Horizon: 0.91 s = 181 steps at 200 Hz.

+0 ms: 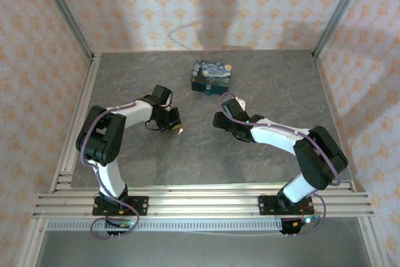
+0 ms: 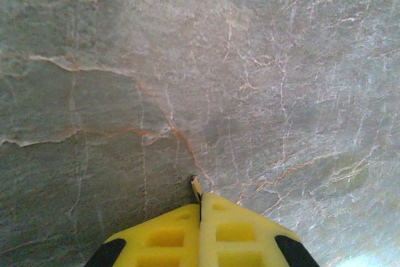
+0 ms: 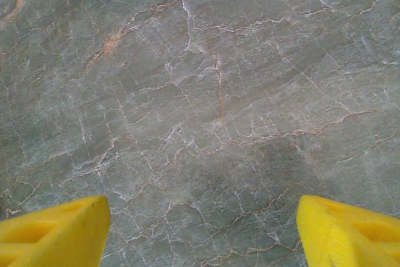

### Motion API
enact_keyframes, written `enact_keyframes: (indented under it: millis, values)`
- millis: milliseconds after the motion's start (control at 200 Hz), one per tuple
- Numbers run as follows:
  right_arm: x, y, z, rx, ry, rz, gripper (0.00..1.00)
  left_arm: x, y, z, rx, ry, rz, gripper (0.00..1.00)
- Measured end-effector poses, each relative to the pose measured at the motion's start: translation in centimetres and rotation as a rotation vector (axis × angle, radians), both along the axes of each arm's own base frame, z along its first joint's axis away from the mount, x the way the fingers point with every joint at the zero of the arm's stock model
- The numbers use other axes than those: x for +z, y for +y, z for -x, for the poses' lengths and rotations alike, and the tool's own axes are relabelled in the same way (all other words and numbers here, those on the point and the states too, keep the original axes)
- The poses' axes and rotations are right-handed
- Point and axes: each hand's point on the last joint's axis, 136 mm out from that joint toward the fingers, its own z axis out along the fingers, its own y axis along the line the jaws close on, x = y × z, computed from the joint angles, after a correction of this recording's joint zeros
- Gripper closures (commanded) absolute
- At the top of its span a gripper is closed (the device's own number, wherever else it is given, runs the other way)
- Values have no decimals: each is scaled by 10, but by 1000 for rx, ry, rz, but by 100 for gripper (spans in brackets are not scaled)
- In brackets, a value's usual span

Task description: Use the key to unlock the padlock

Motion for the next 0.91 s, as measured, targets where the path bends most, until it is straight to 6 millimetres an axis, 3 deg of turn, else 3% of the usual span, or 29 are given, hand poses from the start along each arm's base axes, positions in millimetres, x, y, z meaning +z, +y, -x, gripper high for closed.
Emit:
enact_keyframes:
  millis: [400,906]
  values:
    - [-2,-1,2,-13,6,-13,21,1,0,-1,-66,-37,-17,100]
    - [21,13,-2,-29,-13,-211,28,36,-11,-6,-242,-268,16,100]
